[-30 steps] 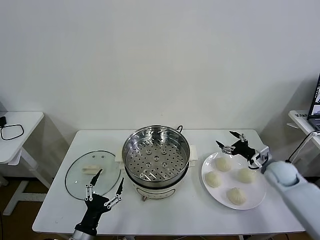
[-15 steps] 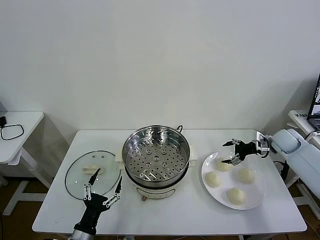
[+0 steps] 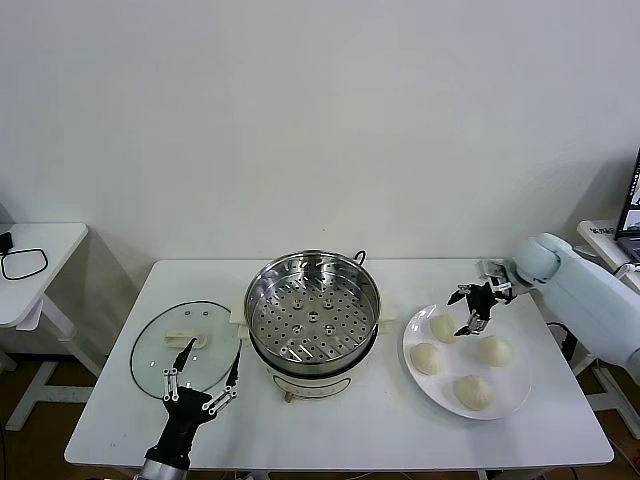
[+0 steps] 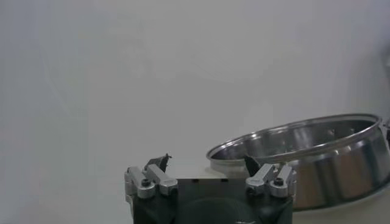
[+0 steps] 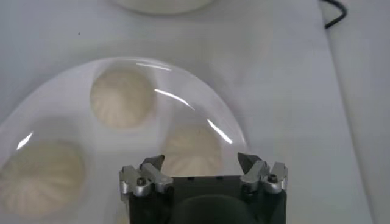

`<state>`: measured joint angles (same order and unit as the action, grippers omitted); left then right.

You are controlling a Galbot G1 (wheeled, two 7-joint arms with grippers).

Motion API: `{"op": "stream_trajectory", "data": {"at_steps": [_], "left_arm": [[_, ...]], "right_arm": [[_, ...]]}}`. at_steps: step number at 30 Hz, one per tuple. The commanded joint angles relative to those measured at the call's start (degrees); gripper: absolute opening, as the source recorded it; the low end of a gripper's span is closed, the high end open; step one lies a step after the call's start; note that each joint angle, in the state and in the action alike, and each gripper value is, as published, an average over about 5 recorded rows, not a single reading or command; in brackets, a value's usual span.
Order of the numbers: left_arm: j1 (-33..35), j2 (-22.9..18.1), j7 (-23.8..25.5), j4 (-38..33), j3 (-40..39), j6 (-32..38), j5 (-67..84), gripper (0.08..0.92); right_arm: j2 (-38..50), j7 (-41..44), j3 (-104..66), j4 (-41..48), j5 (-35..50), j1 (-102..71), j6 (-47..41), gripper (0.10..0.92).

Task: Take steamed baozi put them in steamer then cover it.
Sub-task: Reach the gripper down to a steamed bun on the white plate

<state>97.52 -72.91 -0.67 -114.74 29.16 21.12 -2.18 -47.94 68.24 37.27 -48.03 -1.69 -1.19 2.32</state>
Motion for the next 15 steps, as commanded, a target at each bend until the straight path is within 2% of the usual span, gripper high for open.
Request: {"op": "stream_trajectory", "data": {"at_steps": [1,9,15], "left_arm": [[0.0,0.0,0.0,0.3,0.1,0.0,0.0,0.823],[-0.2,-0.1,-0.1,0.8,0.0,0.3,0.0,0.823],[-0.3,-0.1,-0.2,0.9,0.0,0.4,0.1,0.823]], "right_arm": [[-3.5,1.7,3.2,3.2,-3.4,1.9,0.2,0.823],[-3.7,0.6,3.7,3.3,-4.2,1.4,0.6,0.823],[-3.3,-1.2,4.2,2.5,-4.1,1.1,0.9,0.748]]}}
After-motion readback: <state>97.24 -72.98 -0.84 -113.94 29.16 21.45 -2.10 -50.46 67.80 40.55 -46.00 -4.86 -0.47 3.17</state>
